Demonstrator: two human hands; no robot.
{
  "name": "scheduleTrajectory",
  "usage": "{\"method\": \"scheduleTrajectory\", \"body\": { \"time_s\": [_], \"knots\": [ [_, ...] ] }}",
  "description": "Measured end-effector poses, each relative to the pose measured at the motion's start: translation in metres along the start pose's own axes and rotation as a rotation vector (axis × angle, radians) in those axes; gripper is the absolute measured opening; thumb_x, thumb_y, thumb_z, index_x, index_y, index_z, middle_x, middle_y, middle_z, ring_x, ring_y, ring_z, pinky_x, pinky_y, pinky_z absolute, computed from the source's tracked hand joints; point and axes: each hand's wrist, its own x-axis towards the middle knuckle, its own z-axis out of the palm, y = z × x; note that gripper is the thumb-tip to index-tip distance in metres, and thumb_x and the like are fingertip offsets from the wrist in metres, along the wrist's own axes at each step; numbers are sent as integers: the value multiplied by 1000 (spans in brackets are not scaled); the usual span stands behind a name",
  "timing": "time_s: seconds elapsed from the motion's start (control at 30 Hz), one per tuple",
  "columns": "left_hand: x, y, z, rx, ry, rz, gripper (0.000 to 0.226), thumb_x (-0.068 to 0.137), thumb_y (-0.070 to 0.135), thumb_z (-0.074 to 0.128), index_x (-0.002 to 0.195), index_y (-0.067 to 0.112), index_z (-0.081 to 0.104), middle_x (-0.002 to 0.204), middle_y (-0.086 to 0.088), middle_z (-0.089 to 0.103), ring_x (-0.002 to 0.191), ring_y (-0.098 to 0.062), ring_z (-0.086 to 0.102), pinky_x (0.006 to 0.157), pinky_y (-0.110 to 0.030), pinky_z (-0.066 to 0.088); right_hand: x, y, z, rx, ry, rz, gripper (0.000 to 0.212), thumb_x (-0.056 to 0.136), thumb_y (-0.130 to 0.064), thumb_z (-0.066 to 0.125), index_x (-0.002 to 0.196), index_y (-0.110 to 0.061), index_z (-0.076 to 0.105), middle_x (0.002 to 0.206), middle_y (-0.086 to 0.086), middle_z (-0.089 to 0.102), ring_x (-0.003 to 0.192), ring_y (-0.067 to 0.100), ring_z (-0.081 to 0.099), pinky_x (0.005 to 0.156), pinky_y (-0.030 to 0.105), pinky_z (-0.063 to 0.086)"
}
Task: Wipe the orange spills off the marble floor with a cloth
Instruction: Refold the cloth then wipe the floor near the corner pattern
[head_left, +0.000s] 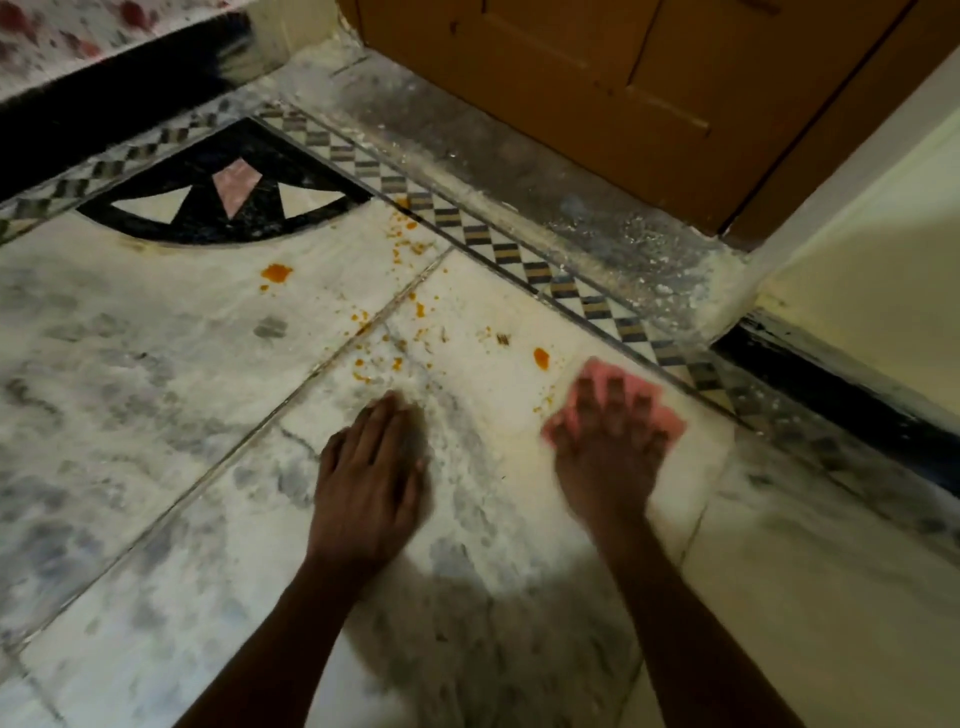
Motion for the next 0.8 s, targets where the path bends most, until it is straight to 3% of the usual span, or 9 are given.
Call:
{"method": "scheduleTrajectory", "body": {
  "time_s": [0.07,0.13,0.3,0.37,0.43,0.5,0.57,0.7,0.8],
  "knots": [
    [4,0,0,-23,1,-21,67,102,48,37,159,13,43,170,-6,36,155,-25,37,119,-48,34,-47,9,-2,-17,39,-237,69,102,-62,38,165,-40,21,176,-1,16,163,32,9,129,62,4],
    [6,1,-1,-22,-6,-11,67,103,48,38,160,14,41,170,-5,34,156,-24,35,120,-47,33,-77,35,-14,-31,-7,-265,68,100,-60,42,163,-39,31,175,-2,21,162,31,14,129,62,12],
    [4,0,4,-24,30,8,65,103,45,43,159,13,44,169,-4,37,157,-20,34,123,-47,34,-1,27,-7,31,-4,231,76,96,-69,16,166,-40,13,177,6,5,162,38,0,127,67,6],
    [4,-2,6,-20,40,1,65,102,45,45,159,13,44,169,-3,37,157,-18,34,124,-46,34,42,-12,-2,105,-24,261,78,95,-68,14,167,-40,7,177,6,-3,162,39,-9,126,67,1],
    [5,-1,9,-19,35,-4,65,102,45,45,159,14,44,169,-2,36,157,-18,34,123,-47,35,41,-34,4,59,-2,84,74,98,-66,22,167,-39,12,177,5,0,162,38,-7,127,66,4],
    [4,-2,7,-22,22,-13,65,102,46,44,159,15,43,170,-1,34,158,-17,33,122,-47,36,-2,-34,3,9,49,-181,70,100,-62,38,165,-37,25,176,5,15,163,37,7,127,64,11],
    [4,-2,5,-25,14,-7,65,102,46,44,160,16,42,171,0,32,158,-16,31,122,-48,36,-39,-12,-3,38,78,-297,69,99,-62,45,162,-38,33,173,3,26,161,37,19,126,64,18],
    [6,-5,6,-25,4,5,64,103,44,46,161,16,41,172,1,31,159,-14,29,125,-46,32,27,3,-2,-15,-19,23,76,96,-76,18,165,-45,9,177,6,8,162,39,6,127,66,12],
    [4,-7,10,-23,10,-4,63,104,43,47,161,18,40,173,2,29,159,-13,27,126,-43,30,88,-48,7,21,-57,146,77,97,-70,17,167,-40,5,177,8,-3,162,40,-8,126,68,4]
  ]
}}
